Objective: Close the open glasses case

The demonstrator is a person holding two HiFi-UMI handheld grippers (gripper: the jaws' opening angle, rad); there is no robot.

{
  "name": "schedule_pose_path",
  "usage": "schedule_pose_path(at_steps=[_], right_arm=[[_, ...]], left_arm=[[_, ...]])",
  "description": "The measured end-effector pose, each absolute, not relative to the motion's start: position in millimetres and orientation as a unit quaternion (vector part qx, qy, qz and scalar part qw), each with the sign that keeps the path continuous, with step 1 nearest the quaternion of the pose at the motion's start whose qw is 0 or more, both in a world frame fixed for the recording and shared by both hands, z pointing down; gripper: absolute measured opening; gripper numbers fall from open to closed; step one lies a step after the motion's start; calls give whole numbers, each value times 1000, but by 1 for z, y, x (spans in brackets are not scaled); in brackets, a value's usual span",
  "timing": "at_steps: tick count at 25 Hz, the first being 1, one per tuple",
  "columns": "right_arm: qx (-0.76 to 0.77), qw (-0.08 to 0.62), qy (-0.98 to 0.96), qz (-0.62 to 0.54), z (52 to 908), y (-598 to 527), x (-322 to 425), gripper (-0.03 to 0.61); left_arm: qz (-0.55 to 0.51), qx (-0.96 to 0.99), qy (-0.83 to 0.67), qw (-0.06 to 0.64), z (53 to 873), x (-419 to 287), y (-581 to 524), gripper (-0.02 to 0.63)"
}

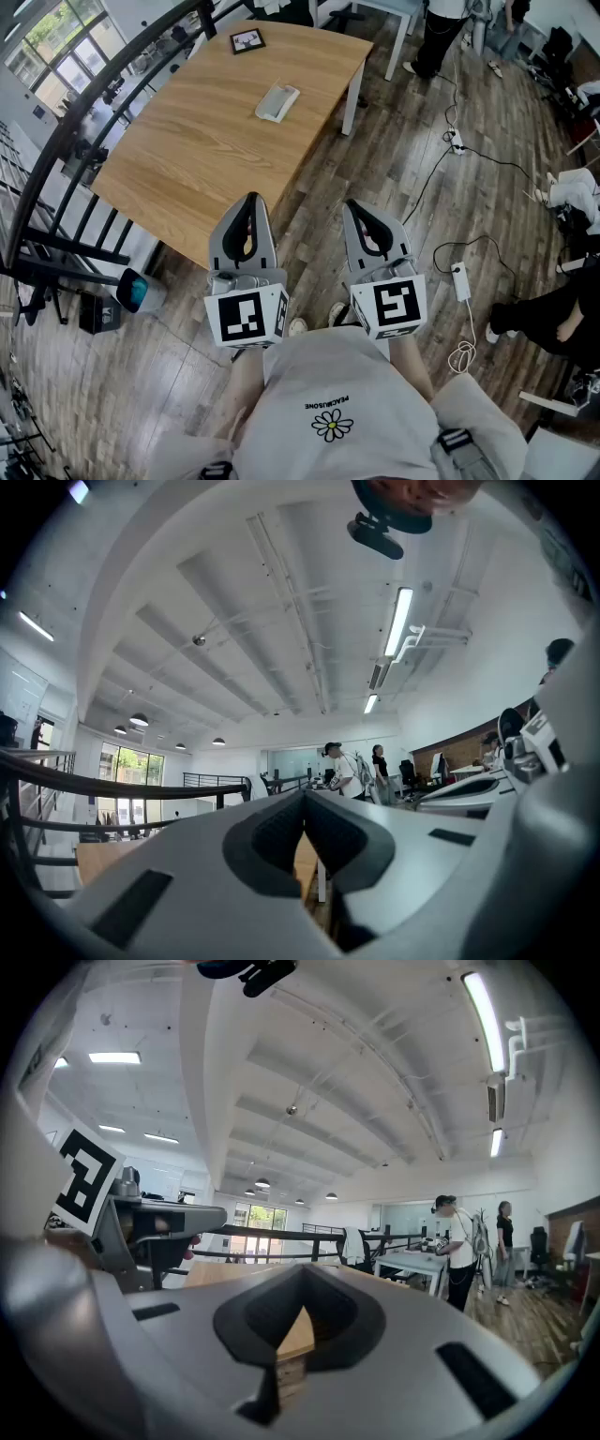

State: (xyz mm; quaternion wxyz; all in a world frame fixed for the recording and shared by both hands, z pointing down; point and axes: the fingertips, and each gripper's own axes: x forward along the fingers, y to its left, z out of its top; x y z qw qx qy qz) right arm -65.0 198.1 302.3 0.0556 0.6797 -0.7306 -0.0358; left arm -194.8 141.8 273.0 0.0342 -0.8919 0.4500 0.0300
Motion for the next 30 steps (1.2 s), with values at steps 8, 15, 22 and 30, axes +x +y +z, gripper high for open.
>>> schedule_pose_path(at_steps=[8,15,22,30], right_arm=[[673,34,-739,-23,305,195,-61,6],[668,18,-744,-13,310,193,-42,6],[656,23,-755,-7,319,194,-7,6],[647,10,-762,27,337,192,36,6]], left_arm=[[27,-893,449,34,276,-188,139,17],[31,-887,460,20,284,-178,132,17],[31,-875,481,33,288,-148,122,17],[22,-859,495,124,267,-93,120,17]])
